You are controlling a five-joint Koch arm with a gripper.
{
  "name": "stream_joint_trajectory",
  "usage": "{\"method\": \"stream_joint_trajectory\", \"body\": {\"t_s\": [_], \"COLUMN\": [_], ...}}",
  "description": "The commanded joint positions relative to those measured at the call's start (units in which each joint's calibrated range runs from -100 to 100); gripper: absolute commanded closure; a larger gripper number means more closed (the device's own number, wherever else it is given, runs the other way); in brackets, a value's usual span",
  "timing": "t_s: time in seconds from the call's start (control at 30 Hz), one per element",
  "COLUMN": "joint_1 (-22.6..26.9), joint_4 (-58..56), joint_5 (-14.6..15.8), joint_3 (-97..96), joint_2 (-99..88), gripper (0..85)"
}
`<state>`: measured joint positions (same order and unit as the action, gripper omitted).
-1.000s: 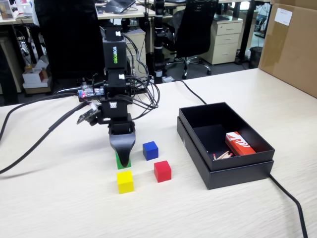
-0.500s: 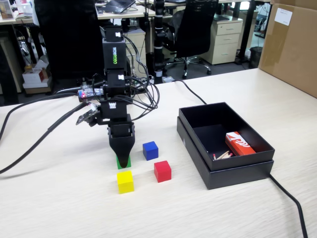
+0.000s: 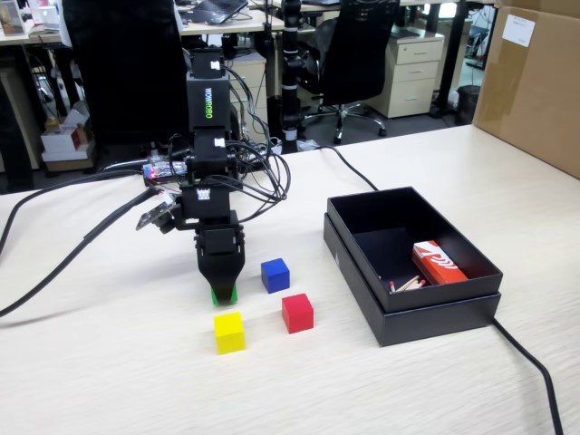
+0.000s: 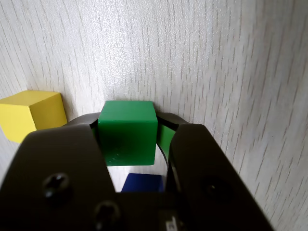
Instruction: Put the green cube on top of the red cube
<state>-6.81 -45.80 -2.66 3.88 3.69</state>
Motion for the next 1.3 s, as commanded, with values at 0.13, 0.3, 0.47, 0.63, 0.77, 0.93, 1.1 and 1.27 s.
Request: {"method": "stream_joint_trajectory", "body": {"t_s": [0.13,0.3,0.47,0.63,0.77,0.93,1.1,1.27], "joint_1": [0.3,1.9,4.5,6.6,7.2,7.4,7.4,7.4], "joint_4": [-0.6,-0.6,-2.3,-2.3,-2.3,-2.3,-2.3,-2.3], "joint_5": [0.0,1.3,3.5,5.3,5.8,6.2,6.2,6.2], "joint_3": [2.2,4.7,15.8,28.2,31.0,31.5,31.3,30.9], "joint_2": [-7.9,-17.4,-19.1,-8.6,-1.2,4.6,6.4,7.2], "gripper": [81.9,82.1,82.1,81.9,81.9,81.9,81.9,81.8]}}
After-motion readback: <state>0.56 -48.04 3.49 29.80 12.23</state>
